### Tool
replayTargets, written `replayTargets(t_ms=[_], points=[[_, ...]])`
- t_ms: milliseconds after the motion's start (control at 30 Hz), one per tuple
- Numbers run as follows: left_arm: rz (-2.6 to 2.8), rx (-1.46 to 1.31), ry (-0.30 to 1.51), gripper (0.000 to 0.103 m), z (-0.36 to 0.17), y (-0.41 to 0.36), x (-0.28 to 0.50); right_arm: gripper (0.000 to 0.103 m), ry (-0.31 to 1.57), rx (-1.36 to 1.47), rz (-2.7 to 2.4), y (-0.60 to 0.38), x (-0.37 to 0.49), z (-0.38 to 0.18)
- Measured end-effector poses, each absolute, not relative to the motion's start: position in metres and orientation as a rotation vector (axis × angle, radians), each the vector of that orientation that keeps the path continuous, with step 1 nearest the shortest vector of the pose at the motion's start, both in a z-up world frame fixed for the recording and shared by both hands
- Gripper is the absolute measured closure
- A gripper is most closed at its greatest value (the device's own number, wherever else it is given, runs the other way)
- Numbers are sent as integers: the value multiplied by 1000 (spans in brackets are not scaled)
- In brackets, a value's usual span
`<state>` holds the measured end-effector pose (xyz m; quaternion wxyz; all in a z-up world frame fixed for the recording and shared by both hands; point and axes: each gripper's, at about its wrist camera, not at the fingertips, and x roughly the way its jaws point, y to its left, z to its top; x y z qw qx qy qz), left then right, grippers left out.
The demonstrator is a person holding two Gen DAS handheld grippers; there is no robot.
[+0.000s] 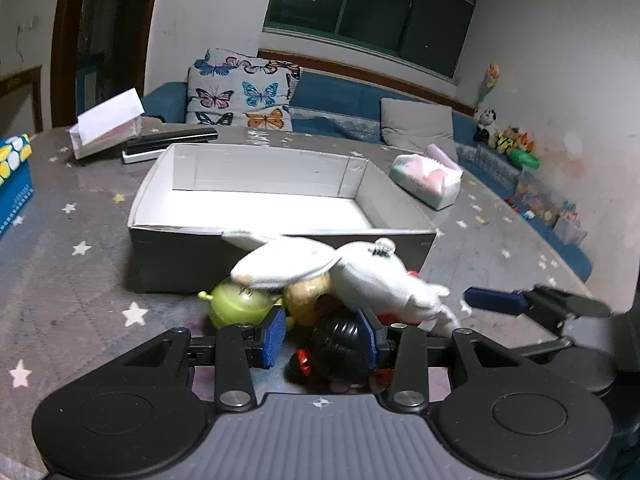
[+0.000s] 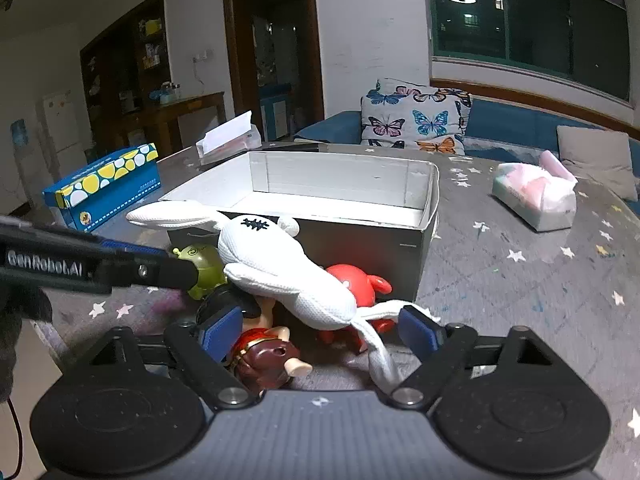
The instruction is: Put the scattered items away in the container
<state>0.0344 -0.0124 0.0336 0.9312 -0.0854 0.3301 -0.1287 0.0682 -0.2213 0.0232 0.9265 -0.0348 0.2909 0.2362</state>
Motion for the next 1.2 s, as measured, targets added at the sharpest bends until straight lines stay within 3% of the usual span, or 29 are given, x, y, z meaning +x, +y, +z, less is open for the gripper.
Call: replayTargets(t_ms=[633, 900, 1200], points=[[-326, -355, 742, 61, 38, -7, 78, 48, 592, -174, 548, -205, 85, 20], [-390, -417, 760, 69, 33, -4, 87, 67, 571, -232, 544, -201, 84, 18], [-434, -423, 682, 75, 48, 2, 79, 72, 485, -309, 543, -197, 68, 35]])
